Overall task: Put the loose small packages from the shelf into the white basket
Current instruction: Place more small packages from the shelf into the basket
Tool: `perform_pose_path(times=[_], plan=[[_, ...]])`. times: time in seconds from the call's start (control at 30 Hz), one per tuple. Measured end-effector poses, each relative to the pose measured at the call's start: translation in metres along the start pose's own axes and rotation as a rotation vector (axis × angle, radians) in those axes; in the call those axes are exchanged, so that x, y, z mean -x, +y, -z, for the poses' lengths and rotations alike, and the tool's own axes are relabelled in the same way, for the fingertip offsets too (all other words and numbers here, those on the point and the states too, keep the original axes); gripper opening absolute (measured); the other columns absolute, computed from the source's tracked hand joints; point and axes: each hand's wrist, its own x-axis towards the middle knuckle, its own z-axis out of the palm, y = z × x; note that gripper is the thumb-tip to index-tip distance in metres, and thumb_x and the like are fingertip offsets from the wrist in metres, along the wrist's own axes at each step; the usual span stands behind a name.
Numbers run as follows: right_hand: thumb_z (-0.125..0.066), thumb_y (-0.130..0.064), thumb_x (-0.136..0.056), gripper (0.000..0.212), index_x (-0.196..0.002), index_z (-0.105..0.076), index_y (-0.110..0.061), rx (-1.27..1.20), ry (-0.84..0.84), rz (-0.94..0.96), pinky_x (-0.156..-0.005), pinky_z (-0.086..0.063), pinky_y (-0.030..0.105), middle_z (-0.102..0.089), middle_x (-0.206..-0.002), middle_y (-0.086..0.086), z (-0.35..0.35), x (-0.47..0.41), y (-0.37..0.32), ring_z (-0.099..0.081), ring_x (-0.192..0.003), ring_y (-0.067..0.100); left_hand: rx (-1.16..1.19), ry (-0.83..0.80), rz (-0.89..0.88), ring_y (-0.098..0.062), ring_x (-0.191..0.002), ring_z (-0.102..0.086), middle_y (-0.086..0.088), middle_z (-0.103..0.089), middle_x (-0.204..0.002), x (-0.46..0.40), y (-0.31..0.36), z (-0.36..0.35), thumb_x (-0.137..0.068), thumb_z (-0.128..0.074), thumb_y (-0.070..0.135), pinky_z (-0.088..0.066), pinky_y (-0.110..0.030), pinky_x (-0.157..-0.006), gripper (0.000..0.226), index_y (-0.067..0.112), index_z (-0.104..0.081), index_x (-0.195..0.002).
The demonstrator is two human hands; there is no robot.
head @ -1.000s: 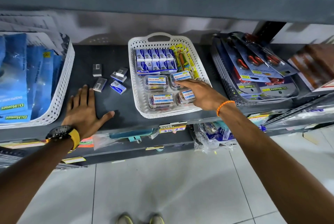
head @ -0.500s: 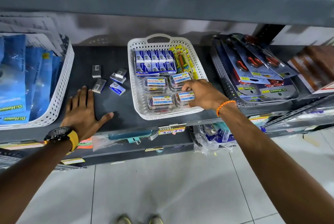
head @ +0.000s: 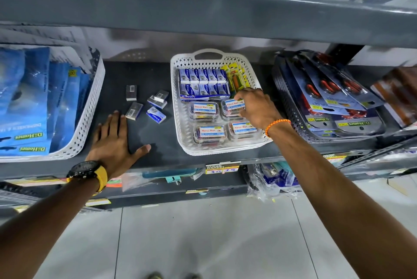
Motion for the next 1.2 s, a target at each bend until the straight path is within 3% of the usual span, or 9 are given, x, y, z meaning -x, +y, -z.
perform_pose_path(times=[0.3,0.43,0.63,0.73,0.9,1.03,1.13,1.2], plan=[[-0.076,-0.007,-0.083,0.038,-0.117,-0.065,-0.022,0.009,0.031,0.005,-0.101,-0.047,0.042,-0.063,-0.13,0.003,-0.004,0.0,0.003,-0.059,-0.117,0.03,-0.006,0.002,-0.006,-0.038,-0.154,-0.013,-0.021,-0.012,-0.168,0.0,-0.001,-0.001,-0.08,-0.017,0.091,-0.014,-0.056,-0.124,0.121,-0.001,-0.015,-0.158],[-0.078,-0.018,-0.084,0.037,-0.117,-0.064,-0.024,0.006,0.036,-0.006,-0.096,-0.049,0.043,-0.061,-0.129,0.002,0.0,0.004,0.001,-0.059,-0.115,0.031,-0.001,0.008,-0.008,-0.037,-0.155,-0.013,-0.021,-0.011,-0.168,0.0,0.001,0.001,-0.081,-0.018,0.09,-0.014,-0.056,-0.124,0.12,-0.002,-0.015,-0.158],[-0.073,-0.034,-0.089,0.025,-0.11,-0.069,-0.021,-0.056,0.214,0.12,-0.091,-0.051,0.038,-0.066,-0.12,0.0,0.007,0.004,-0.036,-0.062,-0.109,0.027,0.0,-0.006,0.002,-0.035,-0.156,-0.008,-0.019,-0.006,-0.17,0.0,0.002,0.003,-0.078,-0.014,0.092,-0.011,-0.054,-0.125,0.122,0.0,-0.011,-0.159],[-0.075,-0.03,-0.087,0.029,-0.112,-0.07,-0.017,-0.086,0.223,0.315,-0.101,-0.047,0.038,-0.07,-0.115,0.003,0.0,-0.002,-0.076,-0.06,-0.112,0.025,0.02,-0.003,0.007,-0.035,-0.156,-0.008,-0.019,-0.007,-0.169,0.0,0.004,0.005,-0.078,-0.015,0.092,-0.012,-0.054,-0.125,0.123,-0.001,-0.013,-0.158],[-0.079,-0.02,-0.077,0.031,-0.107,-0.072,-0.016,0.01,0.161,0.567,-0.091,-0.046,0.039,-0.071,-0.106,0.005,-0.018,-0.025,-0.151,-0.06,-0.105,0.03,0.028,0.0,0.022,-0.034,-0.156,-0.008,-0.02,-0.007,-0.169,0.003,0.008,0.007,-0.076,-0.023,0.089,-0.01,-0.052,-0.126,0.122,-0.001,-0.014,-0.158],[-0.07,-0.007,-0.081,0.037,-0.117,-0.069,-0.015,0.255,-0.003,0.603,-0.094,-0.041,0.039,-0.068,-0.117,0.005,-0.034,-0.04,-0.189,-0.058,-0.113,0.03,0.036,0.012,0.022,-0.034,-0.156,-0.009,-0.02,-0.008,-0.169,0.003,0.007,0.007,-0.078,-0.026,0.089,-0.011,-0.052,-0.125,0.121,-0.001,-0.015,-0.158],[-0.055,0.002,-0.087,0.038,-0.119,-0.067,-0.014,0.352,-0.018,0.575,-0.096,-0.04,0.04,-0.066,-0.122,0.007,-0.044,-0.046,-0.199,-0.054,-0.12,0.031,0.047,0.015,0.023,-0.032,-0.156,-0.007,-0.019,-0.006,-0.17,0.004,0.009,0.009,-0.078,-0.027,0.089,-0.009,-0.051,-0.126,0.121,0.0,-0.013,-0.159],[-0.054,0.002,-0.088,0.039,-0.121,-0.067,-0.014,0.396,-0.04,0.548,-0.097,-0.039,0.041,-0.066,-0.124,0.007,-0.05,-0.05,-0.204,-0.052,-0.123,0.031,0.063,0.016,0.034,-0.032,-0.157,-0.005,-0.018,-0.005,-0.17,0.004,0.007,0.009,-0.078,-0.028,0.089,-0.007,-0.049,-0.126,0.121,0.001,-0.012,-0.159]])
